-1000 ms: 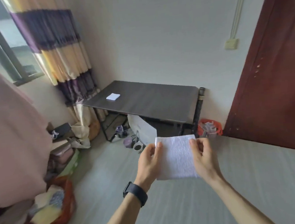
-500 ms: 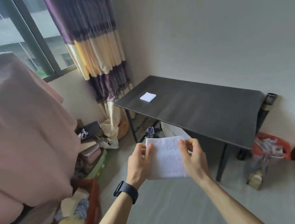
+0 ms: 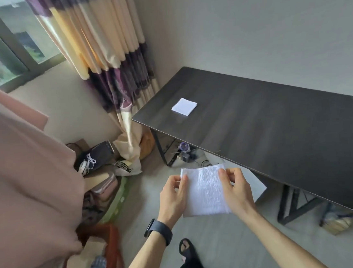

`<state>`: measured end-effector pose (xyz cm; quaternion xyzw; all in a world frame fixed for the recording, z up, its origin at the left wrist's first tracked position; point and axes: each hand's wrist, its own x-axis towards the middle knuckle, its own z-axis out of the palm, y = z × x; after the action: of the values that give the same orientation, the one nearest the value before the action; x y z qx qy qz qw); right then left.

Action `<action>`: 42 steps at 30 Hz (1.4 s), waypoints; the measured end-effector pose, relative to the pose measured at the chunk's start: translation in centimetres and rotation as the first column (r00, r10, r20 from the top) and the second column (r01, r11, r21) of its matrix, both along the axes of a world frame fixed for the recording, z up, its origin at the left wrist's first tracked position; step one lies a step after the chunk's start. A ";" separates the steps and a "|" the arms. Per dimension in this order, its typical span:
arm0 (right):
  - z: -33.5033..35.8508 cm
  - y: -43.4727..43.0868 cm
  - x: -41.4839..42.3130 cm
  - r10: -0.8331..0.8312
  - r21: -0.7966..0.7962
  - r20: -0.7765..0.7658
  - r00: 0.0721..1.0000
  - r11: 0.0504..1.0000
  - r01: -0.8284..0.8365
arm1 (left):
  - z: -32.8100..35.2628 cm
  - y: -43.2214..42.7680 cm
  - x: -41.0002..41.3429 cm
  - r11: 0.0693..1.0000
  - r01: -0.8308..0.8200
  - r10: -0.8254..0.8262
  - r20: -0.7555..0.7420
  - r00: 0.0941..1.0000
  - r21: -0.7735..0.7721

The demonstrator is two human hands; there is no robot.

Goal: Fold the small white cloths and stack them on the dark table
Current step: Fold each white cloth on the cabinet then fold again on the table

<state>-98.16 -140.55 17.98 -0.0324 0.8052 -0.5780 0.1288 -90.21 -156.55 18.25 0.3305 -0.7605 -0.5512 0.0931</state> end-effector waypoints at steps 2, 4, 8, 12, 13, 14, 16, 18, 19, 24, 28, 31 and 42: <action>-1.4 -2.3 -2.9 -0.030 0.028 0.025 0.999 0.999 0.029 | -1.2 -2.7 -3.6 0.999 0.034 -0.034 0.029 0.999 0.021; -2.4 -4.4 -5.5 -0.063 0.060 0.048 0.997 0.996 0.060 | -2.1 -5.0 -7.1 0.997 0.067 -0.069 0.061 0.996 0.034; -4.0 -7.9 -11.0 -0.125 0.108 0.101 0.987 0.988 0.114 | -3.6 -9.0 -14.1 0.988 0.146 -0.150 0.122 0.981 0.042; -5.9 -10.5 -16.7 -0.196 0.135 0.142 0.970 0.975 0.177 | -5.7 -12.1 -20.8 0.976 0.213 -0.219 0.197 0.956 0.052; -6.3 -11.1 -18.3 -0.209 0.143 0.151 0.966 0.972 0.188 | -6.3 -12.7 -22.7 0.972 0.230 -0.236 0.213 0.948 0.052; -6.7 -11.6 -19.9 -0.222 0.152 0.158 0.962 0.968 0.198 | -6.9 -13.3 -24.7 0.969 0.243 -0.249 0.225 0.942 0.054; -7.7 -12.5 -23.4 -0.246 0.174 0.173 0.954 0.961 0.216 | -7.9 -14.3 -28.6 0.965 0.251 -0.260 0.244 0.934 0.070; -8.7 -13.4 -27.0 -0.252 0.179 0.197 0.947 0.959 0.218 | -8.6 -15.1 -32.6 0.965 0.242 -0.261 0.255 0.931 0.100; -9.3 -13.7 -28.8 -0.255 0.183 0.211 0.944 0.959 0.218 | -9.1 -15.5 -34.7 0.966 0.235 -0.256 0.267 0.929 0.106; -11.3 -15.2 -36.8 -0.268 0.233 0.238 0.933 0.949 0.213 | -10.6 -17.1 -43.0 0.956 0.279 -0.291 0.355 0.888 0.085; -12.9 -16.1 -41.8 -0.284 0.279 0.254 0.925 0.937 0.211 | -12.5 -18.3 -48.6 0.927 0.367 -0.366 0.386 0.847 0.072; -15.1 -17.0 -45.0 -0.303 0.346 0.256 0.918 0.916 0.206 | -14.6 -19.3 -52.9 0.886 0.461 -0.431 0.437 0.790 0.042; -19.7 -20.1 -50.4 -0.377 0.642 0.204 0.903 0.748 0.167 | -18.6 -21.2 -61.6 0.629 0.761 -0.497 0.669 0.552 -0.161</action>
<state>-148.60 -160.69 -1.75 0.2246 0.9116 -0.2968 0.1746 -151.77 -177.78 -0.38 0.1439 -0.9205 -0.2368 -0.2756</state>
